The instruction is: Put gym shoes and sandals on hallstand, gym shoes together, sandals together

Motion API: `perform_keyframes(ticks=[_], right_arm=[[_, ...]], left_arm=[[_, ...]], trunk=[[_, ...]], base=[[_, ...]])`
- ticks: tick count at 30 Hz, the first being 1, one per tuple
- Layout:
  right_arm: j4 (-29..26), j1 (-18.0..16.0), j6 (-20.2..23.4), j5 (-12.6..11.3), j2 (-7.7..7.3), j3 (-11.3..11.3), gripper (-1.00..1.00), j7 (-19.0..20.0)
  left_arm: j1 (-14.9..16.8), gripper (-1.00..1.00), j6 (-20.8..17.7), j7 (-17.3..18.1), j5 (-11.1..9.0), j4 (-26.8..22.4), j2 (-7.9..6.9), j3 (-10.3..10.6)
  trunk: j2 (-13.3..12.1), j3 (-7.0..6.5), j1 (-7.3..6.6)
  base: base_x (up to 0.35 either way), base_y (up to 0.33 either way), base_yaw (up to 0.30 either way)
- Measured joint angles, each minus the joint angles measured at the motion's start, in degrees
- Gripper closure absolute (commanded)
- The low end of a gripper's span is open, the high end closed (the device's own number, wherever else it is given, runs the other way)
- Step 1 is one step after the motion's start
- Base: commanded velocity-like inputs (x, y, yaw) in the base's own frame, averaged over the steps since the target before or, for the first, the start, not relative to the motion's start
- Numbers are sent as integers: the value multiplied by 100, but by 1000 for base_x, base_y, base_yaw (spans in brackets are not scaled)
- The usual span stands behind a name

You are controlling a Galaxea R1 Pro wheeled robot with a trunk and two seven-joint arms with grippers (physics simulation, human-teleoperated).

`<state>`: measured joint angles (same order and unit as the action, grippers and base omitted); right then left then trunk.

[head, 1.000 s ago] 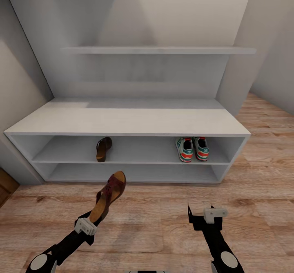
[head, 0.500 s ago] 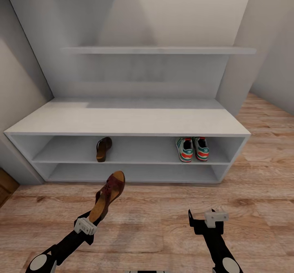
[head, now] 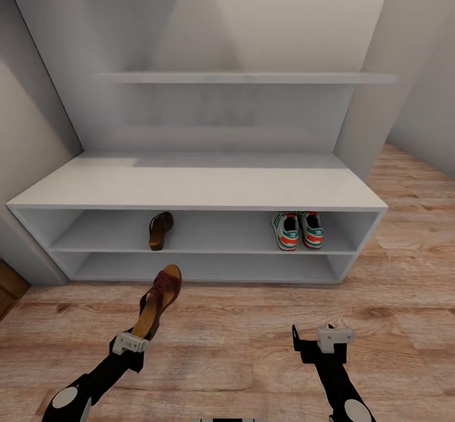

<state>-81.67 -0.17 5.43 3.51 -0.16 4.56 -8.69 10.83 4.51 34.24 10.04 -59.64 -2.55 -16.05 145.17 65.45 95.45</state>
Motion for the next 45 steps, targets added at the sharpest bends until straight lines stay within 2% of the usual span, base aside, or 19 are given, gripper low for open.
perform_keyframes(ticks=[2, 6, 9, 12, 20, 23, 24, 26, 27, 29, 31, 32, 34, 35, 38, 39, 42, 43, 45], right_arm=[[-1, 1, 0, 0, 0, 0, -100, -4], [-3, 1, 1, 1, 0, 0, -100, -6], [-3, 3, -5, 8, -1, 4, -100, 8], [-6, 13, -13, 10, -4, 11, -100, 31], [-115, 80, -119, 9, -22, 27, -100, 336], [-354, 56, -123, -4, -138, 21, -100, 1005], [-357, 56, -123, -4, -139, 20, -100, 1015], [-562, 21, -56, -30, -296, -27, -100, 1732], [-565, 20, -55, -30, -298, -28, -100, 1745], [-713, -96, 75, -64, -478, -180, -100, 2514], [-805, -294, 247, -176, -618, -488, -100, 3284], [-807, -298, 251, -177, -620, -496, -100, 3298], [-859, -469, 377, -384, -709, -900, -100, 4075], [-860, -471, 380, -387, -710, -909, -100, 4089], [-912, -632, 500, -750, -796, -1556, -100, 5274], [-912, -633, 501, -753, -796, -1565, -100, 5287], [-939, -734, 592, -1145, -858, -2254, -100, 6382], [-939, -735, 594, -1148, -858, -2264, -100, 6393], [-949, -772, 675, -1337, -879, -2691, -100, 6978]], left_arm=[[18, 100, -208, -219, -7, -98, 42, 7], [32, 100, -387, -371, 15, -263, 126, 9], [44, 100, -708, -535, 65, -569, 295, 13], [49, 100, -960, -656, 73, -773, 385, 19], [103, 100, -1446, -845, 77, -1119, 500, 18], [123, 100, -1566, -894, 76, -1201, 526, 18], [123, 100, -1567, -895, 78, -1201, 527, 18], [131, 100, -1598, -912, 80, -1218, 537, 18], [131, 100, -1599, -912, 80, -1218, 537, 18], [135, 100, -1611, -923, 76, -1222, 543, 18], [137, 100, -1620, -932, 74, -1230, 548, 15], [137, 100, -1620, -932, 74, -1230, 548, 15], [136, 100, -1625, -939, 74, -1234, 550, 13], [136, 100, -1625, -939, 75, -1234, 550, 13], [135, 100, -1630, -945, 78, -1238, 552, 7], [136, 100, -1630, -945, 78, -1238, 553, 7], [135, 100, -1632, -948, 84, -1226, 554, 4], [135, 100, -1633, -948, 83, -1225, 554, 4], [135, 100, -1633, -950, 84, -1216, 554, 2]], trunk=[[0, 0, 0], [0, 0, 0], [0, 0, 0], [0, 0, 0], [0, 0, 0], [0, 0, -1], [0, 0, 0], [0, 0, 0], [0, 0, 0], [0, -1, 0], [0, -1, 0], [0, -1, 0], [0, -1, 0], [0, 0, 0], [0, -1, 0], [0, 0, 0], [0, 0, 0], [0, 0, 0], [0, 0, 0]], base=[[0, 0, 0], [0, 0, 0], [0, 0, 0], [0, 0, 0], [0, 0, 0], [0, 0, 0], [0, 0, 0], [0, 0, 0], [0, 0, 0], [0, 0, 0], [0, 0, 0], [0, 0, 0], [0, 0, 0], [0, 0, 0], [0, 0, 0], [0, 0, 0], [0, 0, 0], [0, 0, 0], [0, 0, 0]])
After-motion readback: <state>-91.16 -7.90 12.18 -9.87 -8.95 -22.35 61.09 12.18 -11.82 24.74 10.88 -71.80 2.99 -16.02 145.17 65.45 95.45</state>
